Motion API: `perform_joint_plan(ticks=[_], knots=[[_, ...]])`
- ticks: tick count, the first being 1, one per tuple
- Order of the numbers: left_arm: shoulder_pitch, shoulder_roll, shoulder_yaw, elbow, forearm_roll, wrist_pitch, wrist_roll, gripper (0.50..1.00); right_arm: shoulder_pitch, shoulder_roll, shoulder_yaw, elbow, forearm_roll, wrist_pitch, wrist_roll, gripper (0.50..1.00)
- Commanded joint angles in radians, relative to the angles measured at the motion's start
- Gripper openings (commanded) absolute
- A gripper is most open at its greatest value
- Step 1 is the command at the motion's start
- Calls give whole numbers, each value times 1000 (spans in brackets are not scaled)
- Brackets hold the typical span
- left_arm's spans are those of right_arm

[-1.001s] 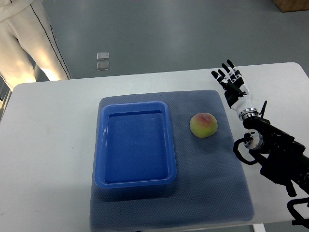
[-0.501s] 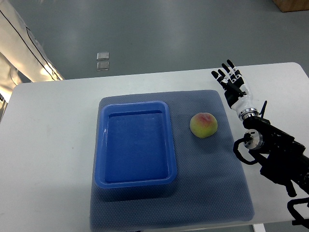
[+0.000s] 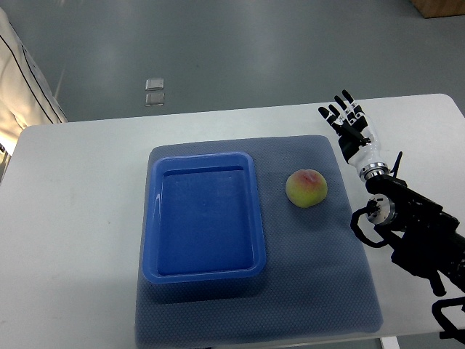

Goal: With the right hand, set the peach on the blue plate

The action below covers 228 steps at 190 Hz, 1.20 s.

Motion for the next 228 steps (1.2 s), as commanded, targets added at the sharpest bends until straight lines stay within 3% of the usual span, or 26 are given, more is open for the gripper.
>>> perform_joint_plan(ticks=[1,228], knots=[[0,0,0,1,0,0,0,1000,-1,5,1,0,2,-16,2,930],[-12,0,1,-2,0,0,0,1000,34,-27,-8,15,-14,-15,-2,930]])
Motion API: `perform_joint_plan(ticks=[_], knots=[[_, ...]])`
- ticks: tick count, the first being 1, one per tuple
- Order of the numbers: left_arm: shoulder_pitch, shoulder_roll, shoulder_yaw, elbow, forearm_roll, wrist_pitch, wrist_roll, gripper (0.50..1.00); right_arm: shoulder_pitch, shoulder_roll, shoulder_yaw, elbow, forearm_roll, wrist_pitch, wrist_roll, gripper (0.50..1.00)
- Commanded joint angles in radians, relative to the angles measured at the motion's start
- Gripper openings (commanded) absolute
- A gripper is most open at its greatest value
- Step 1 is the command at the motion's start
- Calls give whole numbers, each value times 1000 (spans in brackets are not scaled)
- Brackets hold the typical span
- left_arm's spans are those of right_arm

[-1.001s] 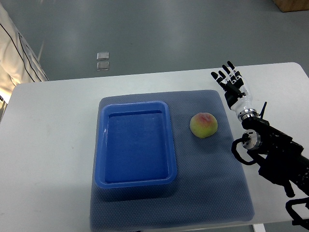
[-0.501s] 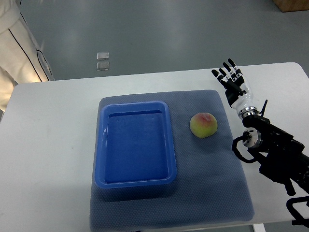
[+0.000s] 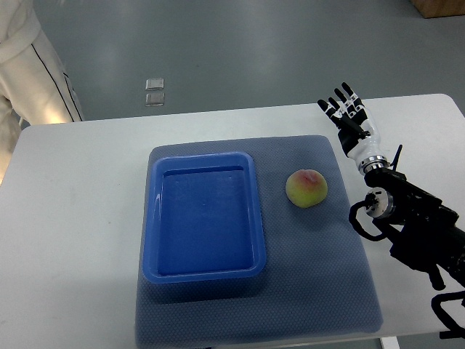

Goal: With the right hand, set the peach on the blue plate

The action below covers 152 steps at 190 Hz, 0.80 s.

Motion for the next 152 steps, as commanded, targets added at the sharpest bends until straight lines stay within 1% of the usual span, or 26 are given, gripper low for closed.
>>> perform_joint_plan(ticks=[1,28,45,54,55,71,91,101,102,110,120,121,127,152], knots=[[-1,0,-1,0,0,0,0,1000,9,-16,-6,1,-10,-1,0,930],[-1,0,-3,0,0,0,0,1000,29,-48,-22,12,-41,-1,-6,930],[0,0,-3,0,0,0,0,1000,41,-96,-28,60,-140,-4,-9,930],[0,0,-3,0,0,0,0,1000,41,-96,-28,60,-140,-4,-9,930],[-1,0,-3,-2,0,-1,0,1000,47,-134,-52,99,-230,-6,-11,930],[-1,0,-3,-2,1,0,0,1000,58,-208,-109,159,-383,-4,-11,930],[-1,0,-3,-3,0,0,0,1000,104,-292,-200,182,-568,14,-9,930],[-1,0,-3,-3,0,0,0,1000,104,-292,-200,182,-568,14,-9,930],[-1,0,-3,-3,0,0,0,1000,130,-329,-247,191,-649,23,-9,930],[-1,0,-4,-3,0,0,0,1000,148,-363,-284,201,-719,40,-9,930],[-1,0,-4,-3,0,0,0,1000,148,-363,-284,201,-719,40,-9,930],[-1,0,-4,-3,0,0,0,1000,170,-398,-328,213,-813,57,-8,930],[-1,0,-4,-3,0,0,0,1000,187,-413,-353,222,-877,63,-3,930],[-1,0,-3,-5,0,0,0,1000,233,-432,-410,276,-1139,63,0,930]])
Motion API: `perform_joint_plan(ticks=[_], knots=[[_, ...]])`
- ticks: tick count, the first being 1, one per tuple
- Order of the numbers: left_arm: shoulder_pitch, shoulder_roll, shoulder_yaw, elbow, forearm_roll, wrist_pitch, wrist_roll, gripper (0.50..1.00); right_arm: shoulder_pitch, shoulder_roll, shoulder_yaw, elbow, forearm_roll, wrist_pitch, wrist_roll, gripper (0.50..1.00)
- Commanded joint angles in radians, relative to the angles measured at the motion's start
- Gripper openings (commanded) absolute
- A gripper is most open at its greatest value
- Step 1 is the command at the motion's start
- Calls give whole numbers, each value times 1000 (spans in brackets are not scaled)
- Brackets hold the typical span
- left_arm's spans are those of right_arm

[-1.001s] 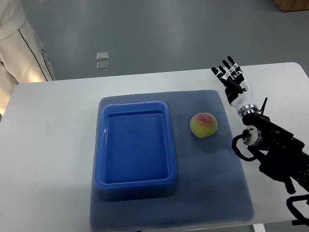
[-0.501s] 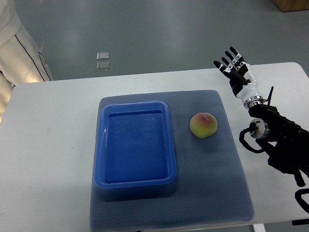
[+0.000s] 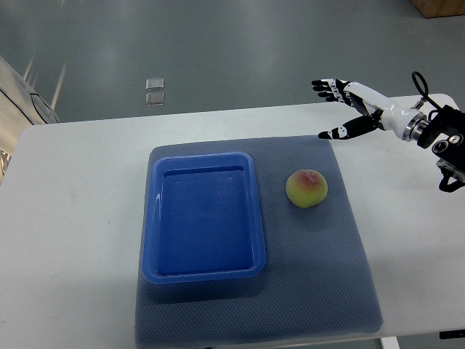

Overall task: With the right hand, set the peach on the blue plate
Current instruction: 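Swing the right hand over the peach, fingers pointing down, then lower the right hand and close its fingers around the peach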

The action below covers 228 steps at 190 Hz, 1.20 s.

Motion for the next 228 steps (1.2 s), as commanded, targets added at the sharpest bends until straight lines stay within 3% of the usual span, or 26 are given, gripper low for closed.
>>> perform_joint_plan(ticks=[1,37,60,93,228], knots=[[0,0,1,-1,0,0,0,1000,37,-18,-44,42,-207,4,3,930],[0,0,1,0,0,0,0,1000,116,-24,-49,122,-503,13,2,930],[0,0,1,0,0,-1,0,1000,182,-24,-104,142,-547,56,3,930],[0,0,1,0,0,0,0,1000,237,-29,-255,182,-578,59,8,930],[0,0,1,0,0,0,0,1000,179,-13,-320,179,-615,13,23,928]])
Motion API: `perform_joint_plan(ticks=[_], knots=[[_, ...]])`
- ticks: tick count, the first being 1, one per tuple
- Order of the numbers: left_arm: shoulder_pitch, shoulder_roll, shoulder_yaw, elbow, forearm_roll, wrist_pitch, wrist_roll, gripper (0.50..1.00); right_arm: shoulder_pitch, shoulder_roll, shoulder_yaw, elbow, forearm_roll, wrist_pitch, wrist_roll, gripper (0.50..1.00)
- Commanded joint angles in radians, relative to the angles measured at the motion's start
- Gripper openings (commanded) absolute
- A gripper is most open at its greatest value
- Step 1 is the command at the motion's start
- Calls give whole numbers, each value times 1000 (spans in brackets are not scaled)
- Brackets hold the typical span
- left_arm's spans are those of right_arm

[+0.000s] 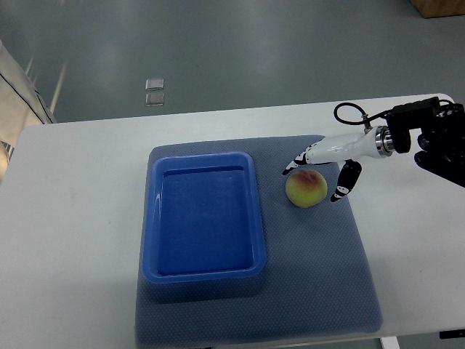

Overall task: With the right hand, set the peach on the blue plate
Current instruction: 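Lower the right hand and close its fingers around the peach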

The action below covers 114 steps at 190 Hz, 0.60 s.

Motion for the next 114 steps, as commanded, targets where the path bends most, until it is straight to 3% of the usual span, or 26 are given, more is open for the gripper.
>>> perform_joint_plan(ticks=[1,91,113,114], knots=[[0,0,0,0,0,0,0,1000,-19,5,0,-7,-2,-23,-6,928],[0,0,0,0,0,0,0,1000,-46,29,5,-13,12,-74,-11,907],[0,0,0,0,0,0,0,1000,-53,40,8,-13,12,-80,-11,885],[0,0,2,0,0,0,0,1000,-54,40,8,-13,12,-83,-11,848]])
